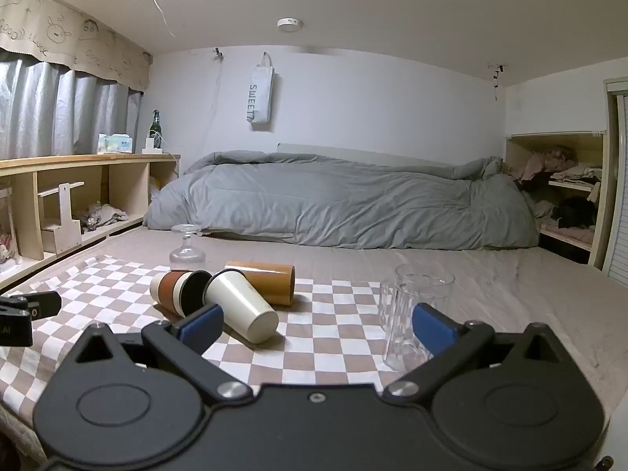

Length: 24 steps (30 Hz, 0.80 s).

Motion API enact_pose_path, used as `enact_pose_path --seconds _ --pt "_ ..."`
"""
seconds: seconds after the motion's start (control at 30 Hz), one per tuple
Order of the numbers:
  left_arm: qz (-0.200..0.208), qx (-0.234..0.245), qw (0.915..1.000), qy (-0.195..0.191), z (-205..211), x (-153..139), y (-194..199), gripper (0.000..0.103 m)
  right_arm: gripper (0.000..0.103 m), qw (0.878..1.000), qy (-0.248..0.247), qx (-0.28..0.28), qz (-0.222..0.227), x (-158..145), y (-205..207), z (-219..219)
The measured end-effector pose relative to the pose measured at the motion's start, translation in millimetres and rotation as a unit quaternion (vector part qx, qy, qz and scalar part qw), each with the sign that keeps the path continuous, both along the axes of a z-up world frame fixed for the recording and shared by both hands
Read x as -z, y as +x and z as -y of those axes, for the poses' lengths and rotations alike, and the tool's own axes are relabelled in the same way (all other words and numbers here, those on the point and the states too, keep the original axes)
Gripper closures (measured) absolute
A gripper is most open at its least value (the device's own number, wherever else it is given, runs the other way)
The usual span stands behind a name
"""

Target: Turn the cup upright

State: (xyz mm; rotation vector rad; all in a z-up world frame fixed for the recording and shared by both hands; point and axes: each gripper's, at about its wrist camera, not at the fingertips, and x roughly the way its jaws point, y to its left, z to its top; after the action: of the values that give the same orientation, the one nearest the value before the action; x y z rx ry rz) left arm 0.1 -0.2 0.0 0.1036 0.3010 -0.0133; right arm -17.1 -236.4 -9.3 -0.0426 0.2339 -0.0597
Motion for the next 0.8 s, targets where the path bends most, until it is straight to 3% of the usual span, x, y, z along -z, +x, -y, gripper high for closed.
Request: enact_pose_path --seconds 0.8 --pt "-0.003 0.000 1.0000 -0.001 -0.3 -0.1 0.7 0.000 0.000 1.000 -0.001 0.000 -0.001 -0.1 -0.5 0.0"
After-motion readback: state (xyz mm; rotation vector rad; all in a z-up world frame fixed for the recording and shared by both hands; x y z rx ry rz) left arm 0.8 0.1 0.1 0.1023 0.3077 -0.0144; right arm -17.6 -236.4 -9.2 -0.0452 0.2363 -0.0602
